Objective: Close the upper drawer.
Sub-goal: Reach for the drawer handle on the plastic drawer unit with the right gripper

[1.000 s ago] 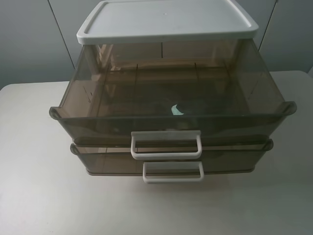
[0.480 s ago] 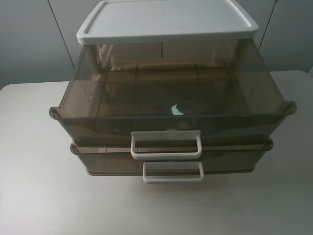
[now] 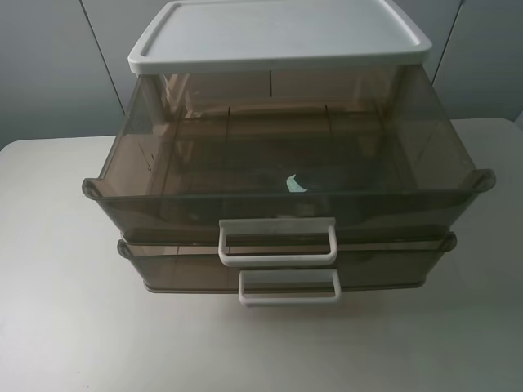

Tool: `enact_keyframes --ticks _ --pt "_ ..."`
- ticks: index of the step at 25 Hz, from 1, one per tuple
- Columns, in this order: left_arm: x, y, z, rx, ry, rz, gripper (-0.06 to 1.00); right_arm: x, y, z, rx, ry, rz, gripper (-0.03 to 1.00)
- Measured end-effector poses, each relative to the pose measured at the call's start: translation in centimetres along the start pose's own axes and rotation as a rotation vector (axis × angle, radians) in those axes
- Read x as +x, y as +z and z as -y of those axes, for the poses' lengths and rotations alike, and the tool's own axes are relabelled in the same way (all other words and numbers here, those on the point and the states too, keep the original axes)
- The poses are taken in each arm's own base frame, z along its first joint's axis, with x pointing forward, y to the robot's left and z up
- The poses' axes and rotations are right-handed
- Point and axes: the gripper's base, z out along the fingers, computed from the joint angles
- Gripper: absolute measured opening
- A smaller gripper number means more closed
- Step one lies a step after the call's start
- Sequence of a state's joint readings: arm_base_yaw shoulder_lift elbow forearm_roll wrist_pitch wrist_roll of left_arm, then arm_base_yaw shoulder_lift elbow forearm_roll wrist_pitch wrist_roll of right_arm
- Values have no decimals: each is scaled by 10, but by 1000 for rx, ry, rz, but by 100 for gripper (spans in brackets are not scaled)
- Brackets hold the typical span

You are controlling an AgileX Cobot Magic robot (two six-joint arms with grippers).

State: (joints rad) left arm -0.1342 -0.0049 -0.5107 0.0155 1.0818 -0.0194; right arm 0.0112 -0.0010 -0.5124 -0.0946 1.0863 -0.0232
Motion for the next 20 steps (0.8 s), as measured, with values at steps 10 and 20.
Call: enact_keyframes --ticks 10,20 --pt "0 0 0 0 0 0 74 -51 -2 -6 -103 63 -62 70" --pt "0 0 0 0 0 0 74 -131 26 -29 -414 -145 -161 70"
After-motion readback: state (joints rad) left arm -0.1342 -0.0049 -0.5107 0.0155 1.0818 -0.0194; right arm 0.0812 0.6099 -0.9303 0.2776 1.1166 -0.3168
